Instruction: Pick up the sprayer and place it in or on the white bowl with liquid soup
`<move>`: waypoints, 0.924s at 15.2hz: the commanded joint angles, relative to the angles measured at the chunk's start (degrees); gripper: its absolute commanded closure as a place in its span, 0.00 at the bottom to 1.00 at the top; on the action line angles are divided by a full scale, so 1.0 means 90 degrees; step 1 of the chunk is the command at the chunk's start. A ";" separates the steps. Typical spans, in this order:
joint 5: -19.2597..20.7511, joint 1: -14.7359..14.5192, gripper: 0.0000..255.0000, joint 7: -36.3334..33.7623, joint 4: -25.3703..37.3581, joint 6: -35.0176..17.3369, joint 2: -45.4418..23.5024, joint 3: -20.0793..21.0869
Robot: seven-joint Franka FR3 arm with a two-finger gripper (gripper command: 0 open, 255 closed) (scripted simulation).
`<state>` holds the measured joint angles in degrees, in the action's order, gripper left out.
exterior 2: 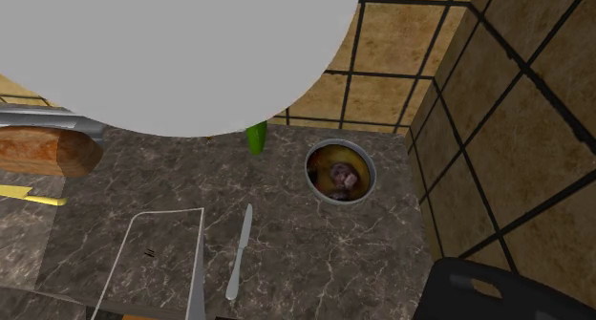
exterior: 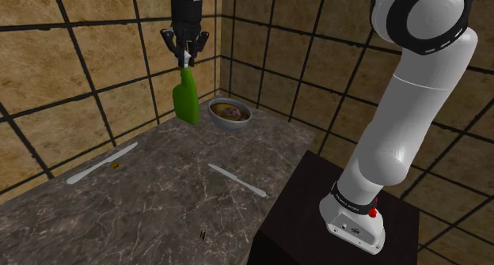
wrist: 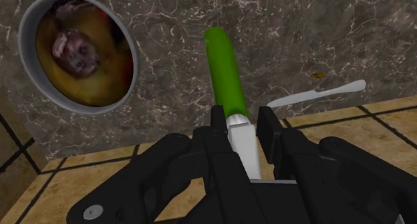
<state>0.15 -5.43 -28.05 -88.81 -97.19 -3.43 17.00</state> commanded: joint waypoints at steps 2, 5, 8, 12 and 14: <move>0.0025 -0.0013 1.00 -0.0018 0.0364 0.0292 -0.0076 0.0008; 0.0055 -0.0029 1.00 -0.0038 0.0742 0.0581 -0.0169 0.0018; -0.0004 0.0127 1.00 0.0235 0.0855 0.0779 -0.0082 -0.0104; -0.0095 0.0433 1.00 0.0781 0.1110 0.1144 0.0024 -0.0356; -0.0127 0.0579 1.00 0.1051 0.1300 0.1344 0.0028 -0.0486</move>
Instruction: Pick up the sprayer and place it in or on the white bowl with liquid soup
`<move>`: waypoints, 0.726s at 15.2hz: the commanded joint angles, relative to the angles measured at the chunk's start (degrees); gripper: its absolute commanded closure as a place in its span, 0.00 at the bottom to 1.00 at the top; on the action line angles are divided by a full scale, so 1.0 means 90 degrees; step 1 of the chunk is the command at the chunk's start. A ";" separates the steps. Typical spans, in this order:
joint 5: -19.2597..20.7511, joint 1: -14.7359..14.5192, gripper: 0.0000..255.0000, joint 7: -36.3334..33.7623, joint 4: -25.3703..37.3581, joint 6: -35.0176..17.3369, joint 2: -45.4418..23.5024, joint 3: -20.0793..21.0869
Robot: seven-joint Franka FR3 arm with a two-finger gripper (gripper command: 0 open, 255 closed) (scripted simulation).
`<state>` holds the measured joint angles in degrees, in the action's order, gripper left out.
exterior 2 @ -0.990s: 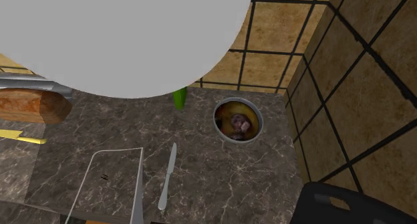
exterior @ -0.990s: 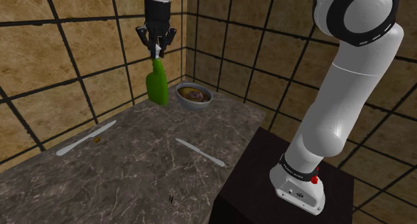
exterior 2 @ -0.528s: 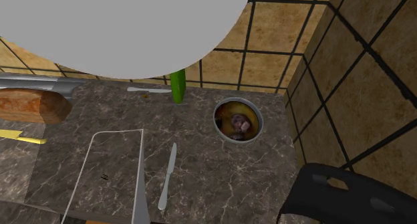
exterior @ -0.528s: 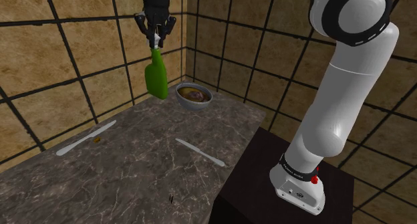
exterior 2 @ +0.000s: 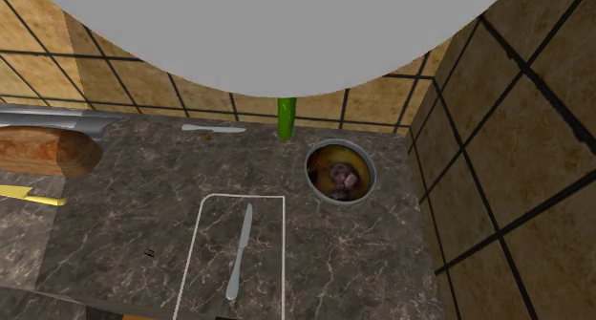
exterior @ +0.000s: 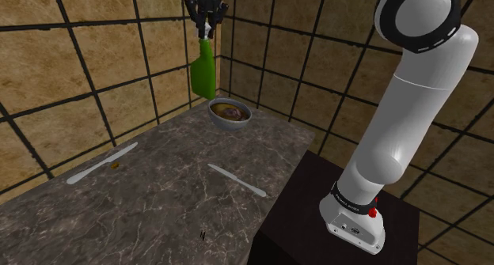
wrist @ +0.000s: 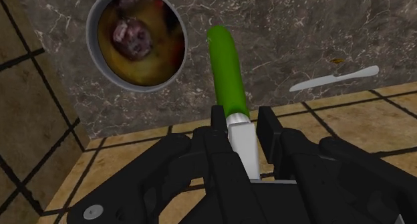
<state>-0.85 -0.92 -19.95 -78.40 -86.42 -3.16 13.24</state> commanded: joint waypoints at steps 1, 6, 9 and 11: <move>-0.0029 0.0152 1.00 0.0285 0.0254 0.0252 -0.0012 -0.0132; -0.0074 0.0518 1.00 0.0946 0.1008 0.0835 -0.0207 -0.0446; -0.0093 0.0770 1.00 0.1384 0.1761 0.1310 -0.0504 -0.0647; -0.0117 0.0790 1.00 0.1408 0.1329 0.1050 -0.0331 -0.0652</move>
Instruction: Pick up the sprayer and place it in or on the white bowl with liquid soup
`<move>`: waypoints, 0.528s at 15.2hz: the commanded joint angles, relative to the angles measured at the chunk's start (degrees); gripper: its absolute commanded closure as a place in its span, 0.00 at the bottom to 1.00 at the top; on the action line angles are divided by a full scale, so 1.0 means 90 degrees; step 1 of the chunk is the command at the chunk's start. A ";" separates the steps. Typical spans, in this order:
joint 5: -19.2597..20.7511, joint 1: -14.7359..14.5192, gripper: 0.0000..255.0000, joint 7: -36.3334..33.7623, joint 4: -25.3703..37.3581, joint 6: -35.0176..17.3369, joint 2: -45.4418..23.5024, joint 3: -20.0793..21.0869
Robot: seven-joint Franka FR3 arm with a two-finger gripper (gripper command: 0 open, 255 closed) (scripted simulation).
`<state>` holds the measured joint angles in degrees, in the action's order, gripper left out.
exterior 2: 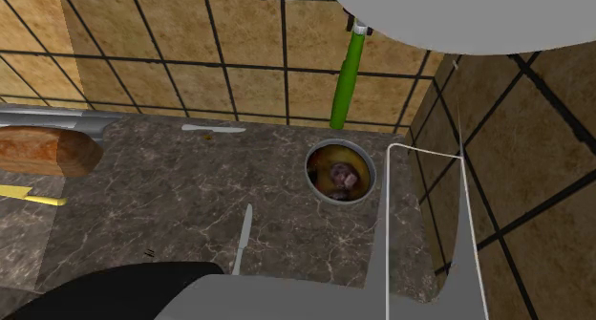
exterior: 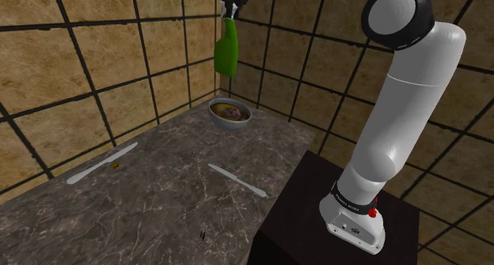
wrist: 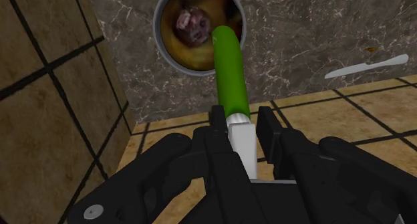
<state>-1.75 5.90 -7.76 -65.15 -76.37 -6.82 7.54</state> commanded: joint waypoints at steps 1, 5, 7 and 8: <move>-0.0027 0.0038 1.00 0.0065 -0.0343 -0.0189 0.0152 -0.0023; -0.0061 0.0058 1.00 0.0104 -0.1063 -0.0648 0.0415 -0.0037; -0.0075 0.0065 1.00 0.0122 -0.1386 -0.0863 0.0523 -0.0042; -0.0081 0.0068 1.00 0.0130 -0.1540 -0.0967 0.0572 -0.0044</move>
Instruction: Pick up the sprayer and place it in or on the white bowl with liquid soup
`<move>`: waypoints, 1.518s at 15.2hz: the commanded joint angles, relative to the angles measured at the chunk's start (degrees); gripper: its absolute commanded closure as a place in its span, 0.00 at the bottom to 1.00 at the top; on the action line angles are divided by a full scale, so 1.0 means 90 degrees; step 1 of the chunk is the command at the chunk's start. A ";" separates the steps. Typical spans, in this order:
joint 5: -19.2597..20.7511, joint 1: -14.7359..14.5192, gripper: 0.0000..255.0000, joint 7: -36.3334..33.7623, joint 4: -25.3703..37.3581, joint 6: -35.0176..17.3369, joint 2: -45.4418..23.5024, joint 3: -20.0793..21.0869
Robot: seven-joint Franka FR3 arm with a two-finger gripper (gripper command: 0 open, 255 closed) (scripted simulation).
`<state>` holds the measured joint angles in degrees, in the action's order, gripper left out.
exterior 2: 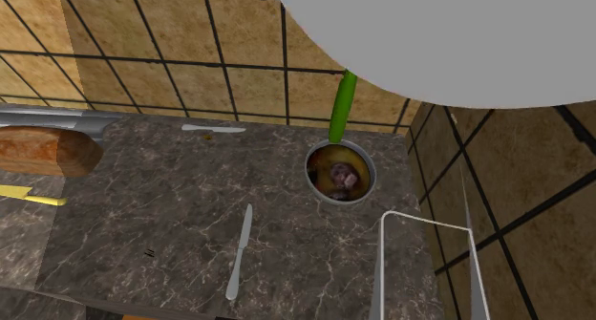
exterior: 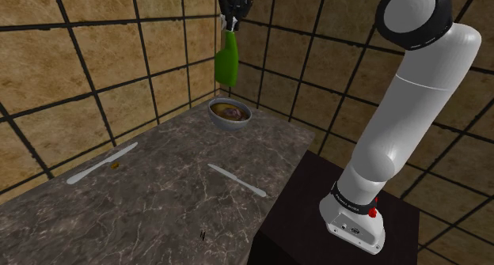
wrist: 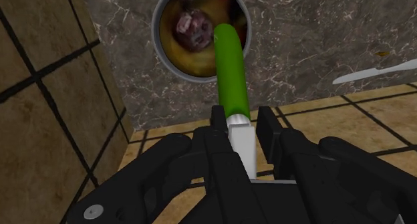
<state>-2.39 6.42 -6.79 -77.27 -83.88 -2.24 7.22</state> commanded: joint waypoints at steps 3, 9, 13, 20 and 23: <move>-0.0026 0.0017 1.00 0.0046 -0.0628 -0.0437 0.0196 -0.0014; -0.0051 0.0024 1.00 0.0086 -0.1403 -0.1013 0.0396 -0.0022; -0.0065 0.0025 1.00 0.0109 -0.1864 -0.1379 0.0490 -0.0024; -0.0082 0.0025 1.00 0.0144 -0.2584 -0.2000 0.0589 -0.0024; -0.0085 0.0025 1.00 0.0150 -0.2718 -0.2121 0.0601 -0.0024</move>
<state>-3.17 6.59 -5.53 -101.21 -102.71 3.14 7.06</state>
